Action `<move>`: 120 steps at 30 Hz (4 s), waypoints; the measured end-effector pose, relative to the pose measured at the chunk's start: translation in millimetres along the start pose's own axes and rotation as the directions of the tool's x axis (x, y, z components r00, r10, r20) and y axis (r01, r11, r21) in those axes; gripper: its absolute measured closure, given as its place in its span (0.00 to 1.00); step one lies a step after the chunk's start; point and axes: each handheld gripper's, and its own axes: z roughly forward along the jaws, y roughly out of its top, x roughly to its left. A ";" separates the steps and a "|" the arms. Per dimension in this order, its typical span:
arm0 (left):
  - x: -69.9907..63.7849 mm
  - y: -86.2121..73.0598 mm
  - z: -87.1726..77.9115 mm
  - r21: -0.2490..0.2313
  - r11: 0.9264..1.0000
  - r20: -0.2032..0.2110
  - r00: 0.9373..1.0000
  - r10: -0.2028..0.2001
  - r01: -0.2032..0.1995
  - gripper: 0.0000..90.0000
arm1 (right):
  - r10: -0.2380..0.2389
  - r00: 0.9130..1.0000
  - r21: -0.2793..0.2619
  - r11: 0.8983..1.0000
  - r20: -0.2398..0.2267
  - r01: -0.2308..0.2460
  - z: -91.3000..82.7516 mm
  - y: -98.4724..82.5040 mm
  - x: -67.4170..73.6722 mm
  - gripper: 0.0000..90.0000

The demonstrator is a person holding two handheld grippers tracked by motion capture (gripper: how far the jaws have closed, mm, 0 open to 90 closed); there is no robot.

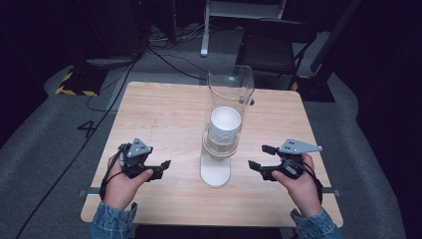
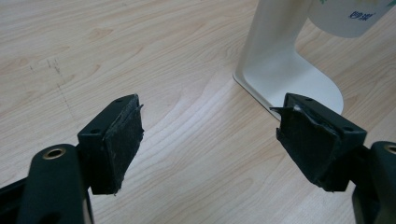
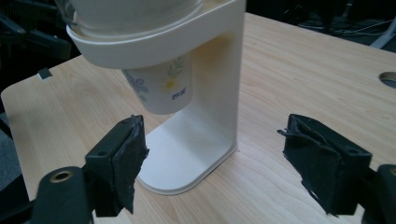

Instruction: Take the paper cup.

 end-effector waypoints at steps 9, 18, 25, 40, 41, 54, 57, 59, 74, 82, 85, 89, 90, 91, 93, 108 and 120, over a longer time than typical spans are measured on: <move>-3.9 -0.9 1.7 0.008 1.000 0.007 1.000 0.013 -0.013 0.25 | -0.030 0.999 0.000 1.000 -0.042 0.030 22.7 -0.2 18.7 0.23; -6.4 -12.0 -8.4 0.022 1.000 -0.010 1.000 0.004 -0.003 0.25 | -0.020 0.998 -0.019 1.000 -0.055 0.019 51.5 -1.8 23.8 0.18; -5.8 -16.4 -13.3 0.015 1.000 -0.025 1.000 -0.012 0.012 0.25 | -0.044 0.997 -0.044 0.998 -0.056 0.041 69.2 -1.3 30.6 0.18; -5.6 -21.6 -12.7 0.026 1.000 -0.031 0.999 -0.017 0.018 0.25 | -0.076 0.997 -0.186 0.980 -0.007 0.074 104.3 -0.5 40.5 0.20; -5.7 -21.7 -12.4 0.024 1.000 -0.029 0.999 -0.018 0.019 0.25 | -0.073 0.997 -0.191 0.979 -0.004 0.071 104.4 -0.1 40.7 0.21; -6.4 -20.8 -11.4 0.023 1.000 -0.028 1.000 -0.015 0.016 0.25 | -0.035 0.999 -0.208 0.978 -0.003 0.034 102.8 -1.5 41.0 0.33; -6.1 -20.6 -10.7 0.024 1.000 -0.027 1.000 -0.009 0.010 0.25 | -0.046 0.999 -0.215 0.975 -0.003 0.045 103.1 -2.3 40.2 0.33; -6.8 -20.3 -9.7 0.024 1.000 -0.025 1.000 -0.012 0.013 0.25 | -0.060 0.998 -0.217 0.974 0.002 0.059 102.9 -3.6 39.6 0.34; -7.2 -19.3 -4.0 0.034 0.999 -0.010 1.000 -0.009 0.010 0.26 | -0.138 0.990 -0.237 0.961 0.027 0.140 104.3 -8.4 36.4 0.34; -6.8 -19.0 -4.1 0.037 0.999 -0.009 1.000 0.005 -0.005 0.26 | -0.127 0.991 -0.234 0.963 0.031 0.131 104.8 -9.9 36.1 0.34; -7.3 -19.3 -3.7 0.037 0.999 -0.008 1.000 -0.001 0.001 0.26 | -0.114 0.993 -0.231 0.966 0.031 0.118 104.6 -10.5 37.2 0.34; -6.9 -19.0 -3.7 0.037 0.999 -0.008 1.000 0.003 -0.003 0.26 | -0.086 0.996 -0.226 0.970 0.025 0.090 105.0 -11.7 37.3 0.35; -7.0 -18.8 -3.7 0.036 0.999 -0.011 1.000 0.005 -0.005 0.26 | -0.084 0.996 -0.225 0.970 0.026 0.087 104.9 -11.9 37.6 0.35; -7.0 -18.8 -3.7 0.036 0.999 -0.011 1.000 0.005 -0.005 0.26 | -0.079 0.997 -0.223 0.971 0.023 0.082 104.7 -12.0 38.0 0.35; -7.5 -17.5 -4.1 0.038 0.999 -0.010 1.000 0.017 -0.016 0.26 | -0.050 0.999 -0.221 0.974 -0.002 0.049 104.0 -12.1 39.7 0.35; -9.4 -15.8 -1.1 0.036 0.999 -0.001 1.000 0.019 -0.019 0.26 | -0.094 0.995 -0.223 0.970 0.014 0.095 104.2 -14.2 37.2 0.35; -9.0 -15.0 0.5 0.037 0.999 -0.002 1.000 0.024 -0.024 0.26 | -0.107 0.994 -0.226 0.968 0.030 0.111 105.5 -17.0 34.9 0.35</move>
